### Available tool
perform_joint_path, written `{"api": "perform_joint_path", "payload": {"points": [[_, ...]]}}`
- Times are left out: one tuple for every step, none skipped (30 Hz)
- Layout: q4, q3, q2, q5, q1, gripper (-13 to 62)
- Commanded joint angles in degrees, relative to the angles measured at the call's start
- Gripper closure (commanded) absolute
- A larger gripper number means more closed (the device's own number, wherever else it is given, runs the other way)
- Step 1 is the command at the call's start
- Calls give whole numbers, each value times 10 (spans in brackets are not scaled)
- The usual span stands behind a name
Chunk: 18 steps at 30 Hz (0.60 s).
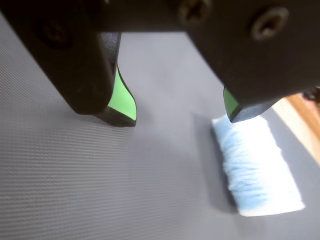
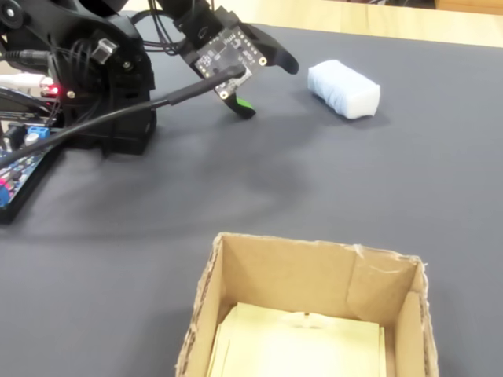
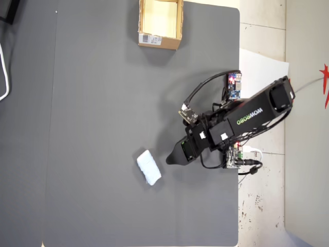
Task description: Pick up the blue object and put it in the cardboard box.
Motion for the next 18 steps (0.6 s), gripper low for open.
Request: {"api": "perform_joint_path", "payload": {"points": [[8,-72,26,7,-8,166],[16,-83,20,7,-8,165],[20,-94,12,7,-8,166],[25,-104,6,7,-8,166],[35,-119,-9,7,-9,166],[41,-130,-20,7,-10,166],[87,-206,-89,7,-11,166],[124,-251,-128,7,-12,167],[133,-269,-144,7,-12,168],[140,-288,-161,7,-12,169],[147,-315,-184,8,-14,173],[149,-329,-199,8,-15,173],[153,-342,-213,8,-17,173],[158,-355,-228,8,-18,173],[162,-366,-242,8,-18,173],[163,-374,-255,9,-18,173],[165,-382,-267,9,-18,172],[166,-393,-281,9,-18,172]]}}
